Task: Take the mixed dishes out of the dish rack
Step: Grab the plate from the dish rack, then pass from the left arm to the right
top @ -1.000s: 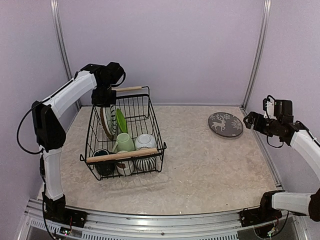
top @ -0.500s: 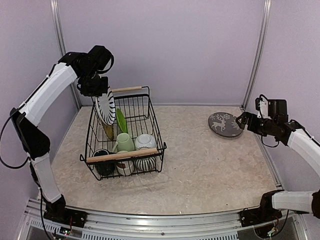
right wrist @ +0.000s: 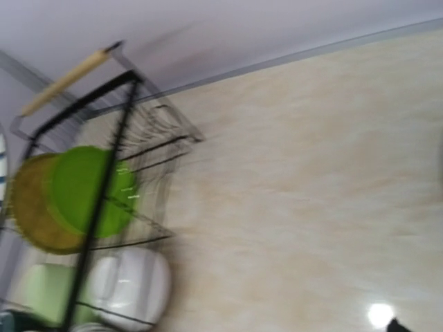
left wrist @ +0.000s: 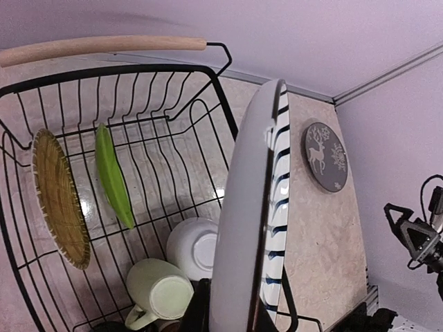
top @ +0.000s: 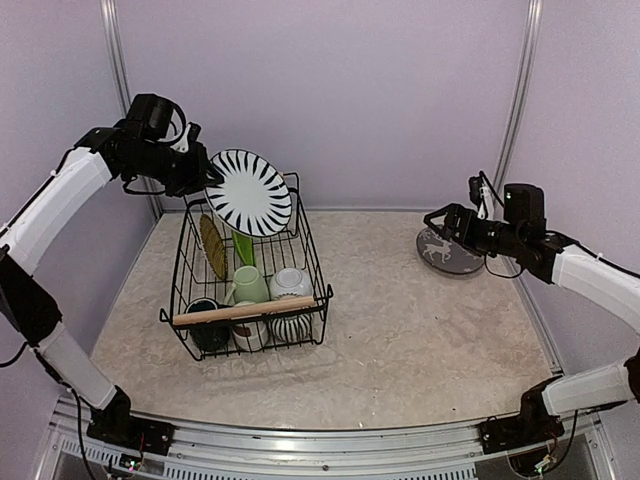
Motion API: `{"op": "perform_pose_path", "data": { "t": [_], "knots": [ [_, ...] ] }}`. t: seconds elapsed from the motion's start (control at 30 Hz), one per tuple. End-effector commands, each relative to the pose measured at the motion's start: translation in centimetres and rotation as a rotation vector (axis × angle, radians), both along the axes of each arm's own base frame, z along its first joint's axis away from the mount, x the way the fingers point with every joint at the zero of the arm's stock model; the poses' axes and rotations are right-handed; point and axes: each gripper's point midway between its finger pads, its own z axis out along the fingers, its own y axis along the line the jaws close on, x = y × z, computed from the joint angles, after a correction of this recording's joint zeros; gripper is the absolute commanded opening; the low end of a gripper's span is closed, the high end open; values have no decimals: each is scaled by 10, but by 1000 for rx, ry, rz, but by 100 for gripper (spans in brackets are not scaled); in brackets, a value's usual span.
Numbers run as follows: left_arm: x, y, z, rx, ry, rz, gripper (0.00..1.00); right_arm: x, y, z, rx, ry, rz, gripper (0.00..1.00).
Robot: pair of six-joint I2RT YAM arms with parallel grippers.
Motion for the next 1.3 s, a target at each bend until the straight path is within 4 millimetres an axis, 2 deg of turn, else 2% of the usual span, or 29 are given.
{"op": "perform_pose_path", "data": {
  "t": [0.0,0.27,0.47,0.8,0.93,1.1,1.27],
  "knots": [
    [-1,-46,68,-317,-164,-218,0,4,51,35,177,-45,153,100],
    [-2,-80,48,-437,-76,-332,0,1,120,65,333,-61,342,99],
    [-10,-107,39,-463,-48,-408,0,4,149,66,416,-28,411,93],
    [-19,-143,25,-512,12,-513,0,2,178,64,504,2,498,74],
    [-21,-149,21,-534,31,-538,0,2,182,64,548,13,516,63],
    [-24,-155,18,-553,52,-566,0,2,184,66,585,12,531,56],
    [-24,-155,15,-528,66,-572,0,3,187,65,609,23,541,44]
  ]
}}
